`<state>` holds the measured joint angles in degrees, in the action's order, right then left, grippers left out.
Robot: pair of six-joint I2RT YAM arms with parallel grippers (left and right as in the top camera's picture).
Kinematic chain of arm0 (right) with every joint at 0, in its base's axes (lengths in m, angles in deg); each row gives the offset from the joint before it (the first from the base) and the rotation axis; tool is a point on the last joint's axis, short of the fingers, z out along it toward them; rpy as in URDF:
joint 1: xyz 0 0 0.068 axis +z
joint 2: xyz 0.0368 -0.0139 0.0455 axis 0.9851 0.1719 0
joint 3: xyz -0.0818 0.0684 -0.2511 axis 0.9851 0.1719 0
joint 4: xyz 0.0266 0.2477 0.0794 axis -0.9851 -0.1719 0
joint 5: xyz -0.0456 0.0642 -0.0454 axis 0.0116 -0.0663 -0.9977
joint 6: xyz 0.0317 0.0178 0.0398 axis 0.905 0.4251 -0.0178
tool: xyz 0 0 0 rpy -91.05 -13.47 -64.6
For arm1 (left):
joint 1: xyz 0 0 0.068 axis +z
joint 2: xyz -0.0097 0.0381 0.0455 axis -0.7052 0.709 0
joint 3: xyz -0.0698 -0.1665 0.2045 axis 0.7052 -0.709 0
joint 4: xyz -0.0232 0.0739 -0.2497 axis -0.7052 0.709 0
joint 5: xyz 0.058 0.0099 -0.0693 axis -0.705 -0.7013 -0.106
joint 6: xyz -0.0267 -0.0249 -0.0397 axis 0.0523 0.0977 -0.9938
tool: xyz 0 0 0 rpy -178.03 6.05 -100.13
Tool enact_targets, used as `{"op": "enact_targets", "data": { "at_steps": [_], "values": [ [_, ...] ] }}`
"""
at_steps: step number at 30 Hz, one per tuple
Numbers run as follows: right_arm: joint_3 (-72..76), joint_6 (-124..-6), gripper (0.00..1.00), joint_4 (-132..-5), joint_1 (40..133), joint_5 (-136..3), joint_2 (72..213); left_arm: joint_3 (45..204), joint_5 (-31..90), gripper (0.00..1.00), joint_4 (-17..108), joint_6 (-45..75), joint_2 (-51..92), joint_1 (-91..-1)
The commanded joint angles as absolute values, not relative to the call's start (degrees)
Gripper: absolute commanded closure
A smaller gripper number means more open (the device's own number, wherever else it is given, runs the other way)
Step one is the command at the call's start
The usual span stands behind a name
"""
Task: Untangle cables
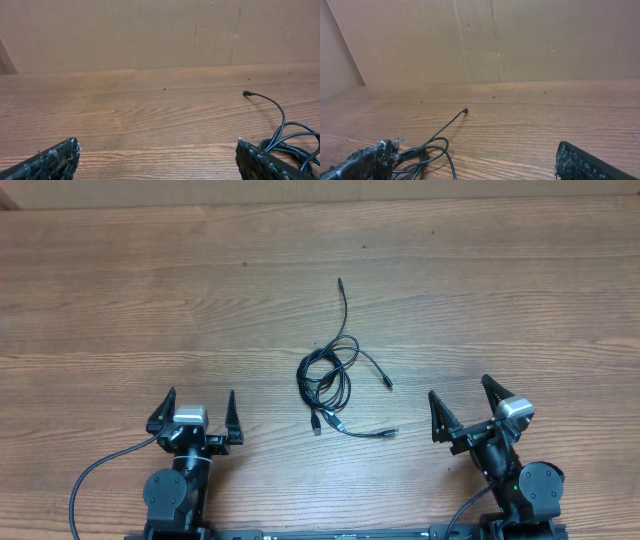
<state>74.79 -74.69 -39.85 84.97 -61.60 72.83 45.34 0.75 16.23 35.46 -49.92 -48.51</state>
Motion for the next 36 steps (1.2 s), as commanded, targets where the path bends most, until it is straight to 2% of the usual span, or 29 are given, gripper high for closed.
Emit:
{"op": "enact_targets", "data": {
  "at_steps": [1, 30, 36],
  "values": [
    [75.4, -74.5, 0.00, -39.5, 84.9, -62.0, 72.3, 45.2, 1.3, 0.00, 16.2, 36.6, -50.5, -48.5],
    [75.4, -74.5, 0.00, -39.5, 84.9, -62.0, 72.3, 45.3, 2.1, 0.00, 16.5, 36.2, -50.5, -48.6],
    [75.4, -74.5, 0.00, -39.5, 84.9, -62.0, 72.3, 46.5, 6.1, 0.00, 18.8, 38.7, -50.5, -48.6]
  ]
}}
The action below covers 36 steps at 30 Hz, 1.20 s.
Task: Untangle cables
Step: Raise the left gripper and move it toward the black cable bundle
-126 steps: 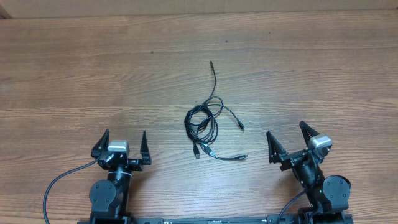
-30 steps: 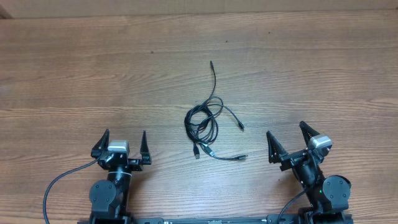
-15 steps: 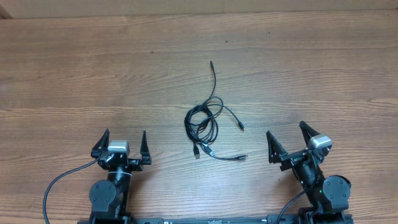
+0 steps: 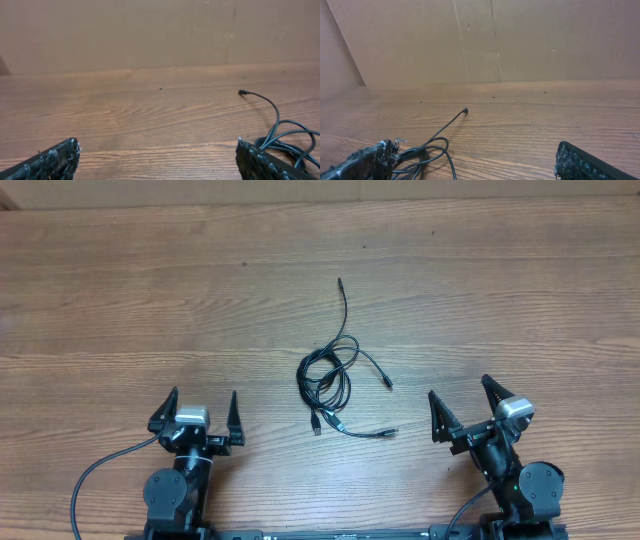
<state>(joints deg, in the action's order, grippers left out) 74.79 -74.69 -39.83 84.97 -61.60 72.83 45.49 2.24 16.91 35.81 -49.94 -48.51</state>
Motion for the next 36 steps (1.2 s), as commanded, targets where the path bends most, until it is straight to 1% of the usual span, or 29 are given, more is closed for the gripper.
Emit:
{"op": "enact_targets", "data": {
  "at_steps": [1, 5, 8, 15, 18, 24, 29, 36],
  "values": [
    [75.4, -74.5, 0.00, -39.5, 84.9, -62.0, 72.3, 47.1, 6.4, 0.00, 20.0, 39.8, -50.5, -48.6],
    [75.4, -74.5, 0.00, -39.5, 84.9, -62.0, 72.3, 51.6, 6.1, 0.01, 29.0, 43.3, -50.5, -48.6],
    [75.4, -74.5, 0.00, -39.5, 84.9, -62.0, 72.3, 54.7, 5.3, 0.00, 33.2, 44.0, -50.4, -48.6],
    [75.4, -74.5, 0.00, -39.5, 84.9, -62.0, 72.3, 59.2, 5.0, 0.01, 37.1, 44.0, -46.9, -48.6],
    [75.4, -74.5, 0.00, -39.5, 84.9, -62.0, 72.3, 61.2, 4.6, 0.01, 38.5, 44.0, -41.9, -48.6],
    [75.4, -74.5, 0.00, -39.5, 84.9, -62.0, 72.3, 69.1, 3.4, 0.01, 41.5, 44.0, -26.3, -48.6],
    [75.4, -74.5, 0.00, -39.5, 84.9, -62.0, 72.3, 79.1, 2.9, 0.00, 46.1, 44.0, -11.0, -48.6],
    [75.4, -74.5, 0.00, -39.5, 84.9, -62.0, 72.3, 92.4, 3.0, 0.00, 54.7, 43.3, 5.9, -48.6]
  ]
}}
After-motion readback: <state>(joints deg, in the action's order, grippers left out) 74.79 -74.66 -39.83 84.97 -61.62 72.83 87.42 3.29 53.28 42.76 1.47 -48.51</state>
